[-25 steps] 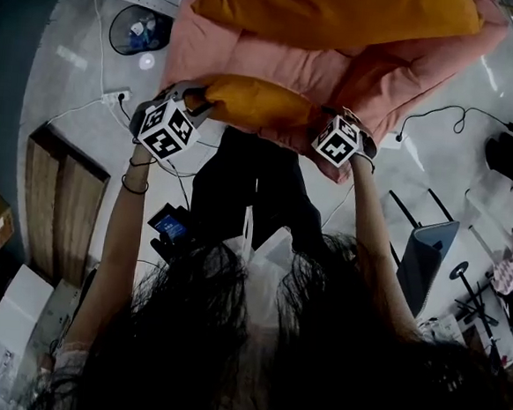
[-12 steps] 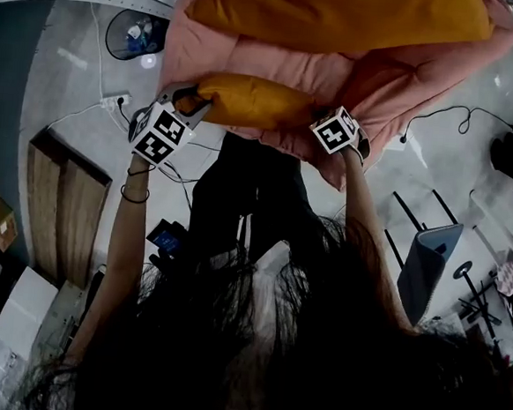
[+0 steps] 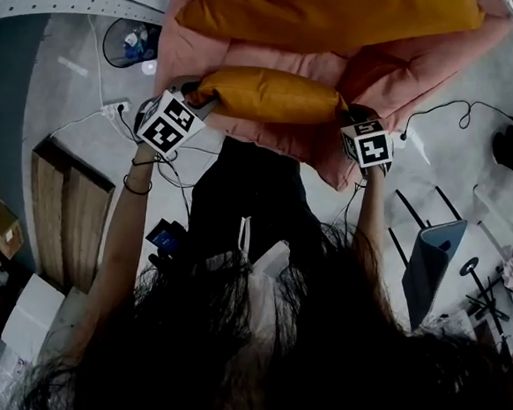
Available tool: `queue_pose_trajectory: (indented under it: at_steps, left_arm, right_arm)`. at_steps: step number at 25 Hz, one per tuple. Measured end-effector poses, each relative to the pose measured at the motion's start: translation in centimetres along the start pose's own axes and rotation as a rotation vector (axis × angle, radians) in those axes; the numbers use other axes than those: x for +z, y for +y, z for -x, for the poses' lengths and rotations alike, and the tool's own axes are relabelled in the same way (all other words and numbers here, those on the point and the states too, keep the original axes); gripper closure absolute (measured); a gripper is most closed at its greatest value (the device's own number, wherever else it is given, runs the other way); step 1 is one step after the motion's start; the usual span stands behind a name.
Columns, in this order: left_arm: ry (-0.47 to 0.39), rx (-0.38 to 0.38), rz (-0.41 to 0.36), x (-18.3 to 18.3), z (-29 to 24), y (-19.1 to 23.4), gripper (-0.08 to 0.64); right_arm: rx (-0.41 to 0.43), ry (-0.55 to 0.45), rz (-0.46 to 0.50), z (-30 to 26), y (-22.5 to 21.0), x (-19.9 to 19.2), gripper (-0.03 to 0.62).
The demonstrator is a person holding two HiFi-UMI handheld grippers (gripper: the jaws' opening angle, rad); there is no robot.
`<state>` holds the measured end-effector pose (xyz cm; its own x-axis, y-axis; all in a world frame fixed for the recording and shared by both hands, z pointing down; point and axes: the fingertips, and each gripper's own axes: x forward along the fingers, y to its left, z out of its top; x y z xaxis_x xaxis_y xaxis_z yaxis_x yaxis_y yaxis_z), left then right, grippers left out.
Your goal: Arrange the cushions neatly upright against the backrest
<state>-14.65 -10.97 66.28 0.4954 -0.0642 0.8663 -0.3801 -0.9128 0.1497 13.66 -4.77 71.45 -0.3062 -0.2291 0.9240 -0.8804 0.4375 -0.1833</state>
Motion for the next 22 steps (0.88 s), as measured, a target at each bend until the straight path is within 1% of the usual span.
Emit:
queue_pose_trajectory:
  at_steps: [2, 4, 5, 7, 9, 11, 13, 16, 19, 22]
  left_arm:
    - [0.002, 0.009, 0.002, 1.7, -1.7, 1.0, 0.411]
    - [0.011, 0.023, 0.035, 3.4, -3.7, 2.5, 0.411]
    - [0.031, 0.027, 0.066, 3.7, -4.8, 3.5, 0.411]
    - [0.102, 0.023, 0.146, 3.4, -6.7, 5.4, 0.411]
    - [0.175, 0.008, 0.228, 2.3, -8.3, 6.8, 0.411]
    - [0.213, -0.006, 0.283, 1.2, -9.6, 7.4, 0.41]
    - [0.214, 0.004, 0.328, 0.3, -10.5, 7.9, 0.41]
    - [0.183, 0.048, 0.398, -0.6, -11.3, 9.1, 0.41]
    - [0.17, 0.083, 0.43, -0.8, -12.4, 9.5, 0.403]
    - [0.149, 0.098, 0.437, -0.7, -12.9, 9.4, 0.381]
  right_arm:
    - [-0.046, -0.01, -0.023, 0.8, -2.2, 0.0, 0.555]
    - [-0.062, 0.006, -0.045, 0.9, -4.0, 0.0, 0.555]
    - [-0.056, 0.022, -0.058, 0.6, -4.6, 0.0, 0.555]
    - [-0.045, 0.052, -0.07, -0.8, -5.3, 0.4, 0.555]
    - [-0.05, 0.09, -0.056, -2.6, -5.9, 0.7, 0.555]
    - [-0.066, 0.13, -0.024, -4.1, -6.5, 0.8, 0.555]
    - [-0.078, 0.155, -0.019, -5.1, -6.7, 0.9, 0.554]
    - [-0.067, 0.142, -0.054, -6.1, -6.1, 1.8, 0.555]
    - [-0.136, 0.124, -0.018, -7.2, -7.4, 1.7, 0.554]
    - [-0.214, 0.128, 0.019, -7.6, -8.1, 1.2, 0.554]
